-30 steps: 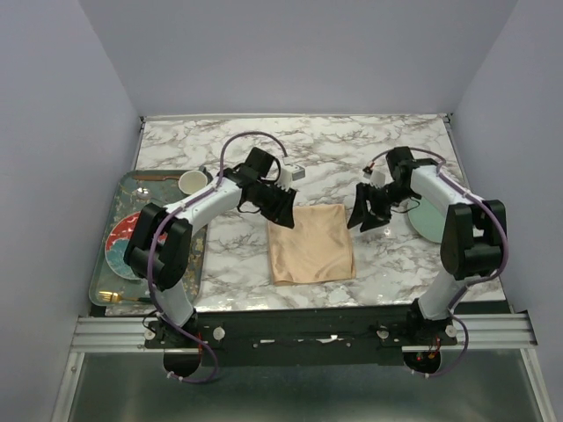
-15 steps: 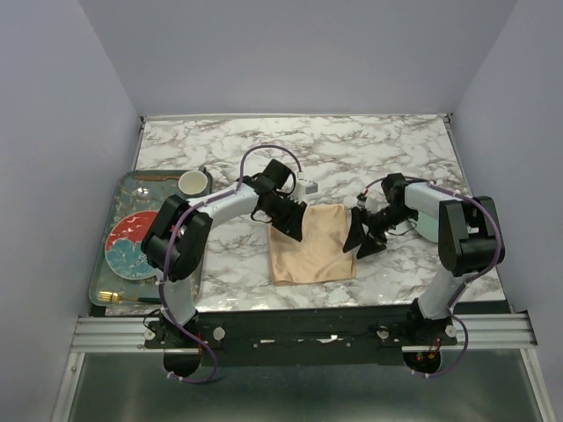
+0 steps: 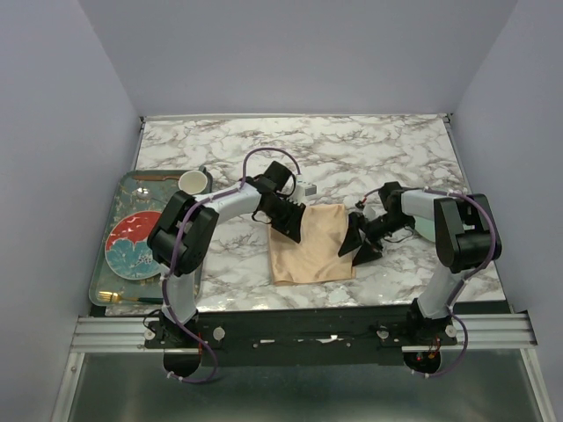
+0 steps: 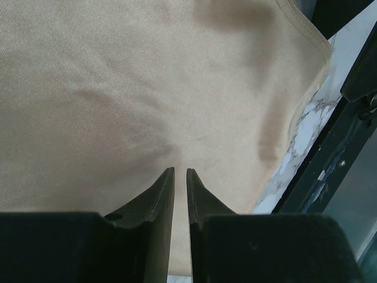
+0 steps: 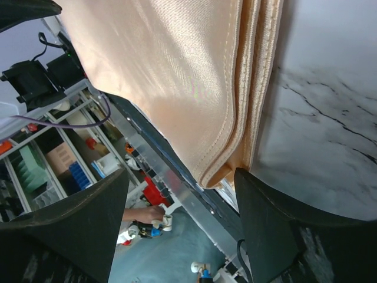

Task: Fold the napkin into a case and place the utensils inside
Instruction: Smooth out the square-folded napkin at the center of the board, then rotate the square-folded napkin at the center of the board, then smooth out the square-folded napkin at the center of the board.

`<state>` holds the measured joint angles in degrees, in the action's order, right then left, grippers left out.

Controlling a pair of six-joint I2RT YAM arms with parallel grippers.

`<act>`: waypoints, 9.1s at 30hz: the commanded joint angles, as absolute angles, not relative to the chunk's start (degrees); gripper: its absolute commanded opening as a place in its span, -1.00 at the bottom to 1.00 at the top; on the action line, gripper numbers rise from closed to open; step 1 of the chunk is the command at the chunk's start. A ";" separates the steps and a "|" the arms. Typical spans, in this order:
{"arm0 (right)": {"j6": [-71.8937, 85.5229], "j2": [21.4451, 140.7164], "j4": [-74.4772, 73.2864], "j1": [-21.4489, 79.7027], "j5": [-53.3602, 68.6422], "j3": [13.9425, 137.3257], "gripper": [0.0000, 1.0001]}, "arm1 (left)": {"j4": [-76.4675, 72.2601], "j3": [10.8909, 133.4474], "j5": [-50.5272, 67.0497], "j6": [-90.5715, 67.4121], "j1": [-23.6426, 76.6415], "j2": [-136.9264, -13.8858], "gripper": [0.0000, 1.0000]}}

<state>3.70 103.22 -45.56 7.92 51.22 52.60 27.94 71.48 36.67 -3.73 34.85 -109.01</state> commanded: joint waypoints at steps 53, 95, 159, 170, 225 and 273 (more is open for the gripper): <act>-4.31 109.34 -47.02 8.26 33.39 68.65 0.10 | 37.18 69.69 31.72 1.93 21.53 -106.25 0.12; -24.34 110.91 -64.16 9.67 34.27 88.94 -0.01 | 47.19 80.69 35.77 17.22 20.65 -96.16 0.12; -24.35 123.48 -63.02 12.39 26.28 92.81 -0.95 | 46.06 72.25 39.82 19.07 20.65 -94.48 0.13; -22.59 124.81 -65.47 12.39 23.47 95.45 -0.71 | 35.25 71.63 35.95 7.83 20.65 -93.78 0.21; 41.70 96.06 -3.16 3.42 65.97 68.29 1.00 | 22.49 100.89 54.30 -20.13 16.00 -111.09 0.97; 34.55 121.03 -10.98 7.82 56.34 61.87 1.00 | -4.40 86.30 64.23 -41.77 18.37 -135.71 0.97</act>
